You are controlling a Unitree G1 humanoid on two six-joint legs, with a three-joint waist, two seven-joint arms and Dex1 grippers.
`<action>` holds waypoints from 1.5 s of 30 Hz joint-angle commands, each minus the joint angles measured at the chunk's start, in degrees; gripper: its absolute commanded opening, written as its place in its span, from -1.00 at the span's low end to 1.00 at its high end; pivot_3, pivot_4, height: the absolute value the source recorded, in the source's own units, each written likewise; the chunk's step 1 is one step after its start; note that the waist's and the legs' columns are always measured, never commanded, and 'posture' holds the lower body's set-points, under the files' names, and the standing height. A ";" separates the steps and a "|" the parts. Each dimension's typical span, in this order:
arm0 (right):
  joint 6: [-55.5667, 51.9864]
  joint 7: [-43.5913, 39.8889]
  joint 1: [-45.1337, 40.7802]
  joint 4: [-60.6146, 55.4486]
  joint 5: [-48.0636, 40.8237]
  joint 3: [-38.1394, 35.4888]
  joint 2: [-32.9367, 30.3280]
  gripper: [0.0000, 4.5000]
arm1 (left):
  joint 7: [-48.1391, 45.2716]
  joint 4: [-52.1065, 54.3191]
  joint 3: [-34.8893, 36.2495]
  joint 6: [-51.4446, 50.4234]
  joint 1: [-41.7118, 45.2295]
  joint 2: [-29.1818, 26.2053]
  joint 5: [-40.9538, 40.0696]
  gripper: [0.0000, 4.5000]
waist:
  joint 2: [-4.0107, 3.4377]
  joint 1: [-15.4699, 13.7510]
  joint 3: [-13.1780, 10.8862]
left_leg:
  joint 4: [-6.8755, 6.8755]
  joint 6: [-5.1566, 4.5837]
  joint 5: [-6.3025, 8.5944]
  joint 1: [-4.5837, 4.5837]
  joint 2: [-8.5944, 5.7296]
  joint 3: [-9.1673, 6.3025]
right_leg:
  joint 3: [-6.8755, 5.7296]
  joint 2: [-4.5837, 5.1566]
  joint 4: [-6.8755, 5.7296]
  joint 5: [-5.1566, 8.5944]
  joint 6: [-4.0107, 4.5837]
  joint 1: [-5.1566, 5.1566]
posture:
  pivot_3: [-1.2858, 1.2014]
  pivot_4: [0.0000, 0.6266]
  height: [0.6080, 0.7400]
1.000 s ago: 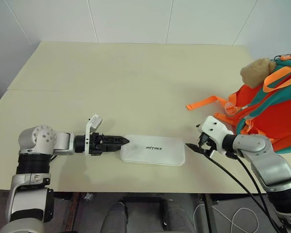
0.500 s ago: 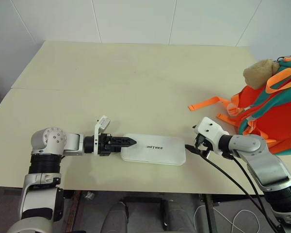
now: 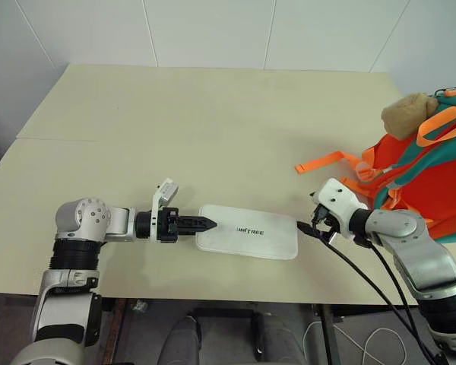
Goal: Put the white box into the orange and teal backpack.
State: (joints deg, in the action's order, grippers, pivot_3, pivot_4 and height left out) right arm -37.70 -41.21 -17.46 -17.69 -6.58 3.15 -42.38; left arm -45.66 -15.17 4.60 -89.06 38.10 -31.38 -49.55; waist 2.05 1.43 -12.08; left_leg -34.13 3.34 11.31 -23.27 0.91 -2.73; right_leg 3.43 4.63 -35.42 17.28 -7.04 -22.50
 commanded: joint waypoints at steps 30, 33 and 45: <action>-21.48 11.06 12.35 -23.28 -31.98 -54.33 5.09 1.00 | 6.63 -4.91 22.42 -2.06 15.10 9.12 -4.24 -0.45 | -0.01 -0.17 -0.02 | 0.18 0.00 0.06 -0.06 0.00 0.01 | -0.03 -0.01 0.13 -0.20 -0.43 -0.07 | 0.03 -0.52 1.00; -22.09 11.08 15.00 -24.26 -35.67 -57.42 4.65 1.00 | 6.99 -6.02 22.74 -1.97 15.67 9.25 -4.11 -0.45 | 0.00 -0.12 -0.02 | 0.17 0.00 0.10 -0.08 0.00 0.01 | -0.03 -0.01 0.18 -0.19 -0.44 -0.06 | 0.03 -0.52 1.00; -8.75 20.09 11.66 -12.97 -29.04 -47.50 10.29 1.00 | 11.10 -12.05 27.24 -3.44 19.34 11.86 -5.35 -0.45 | -0.01 0.17 -0.02 | 0.18 0.00 0.10 -0.07 0.01 0.08 | 0.03 -0.01 0.42 -0.20 -0.42 -0.03 | 0.03 -0.52 1.00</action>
State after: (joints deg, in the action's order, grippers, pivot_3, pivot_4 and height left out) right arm -49.40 -22.36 -4.91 -31.73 -36.73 -45.09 -32.29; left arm -34.51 -27.79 30.50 -92.24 55.81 -19.80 -52.30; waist 2.04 1.61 -12.11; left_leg -33.94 3.34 11.41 -23.35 0.92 -2.65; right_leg 3.45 4.62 -35.00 17.07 -7.47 -22.53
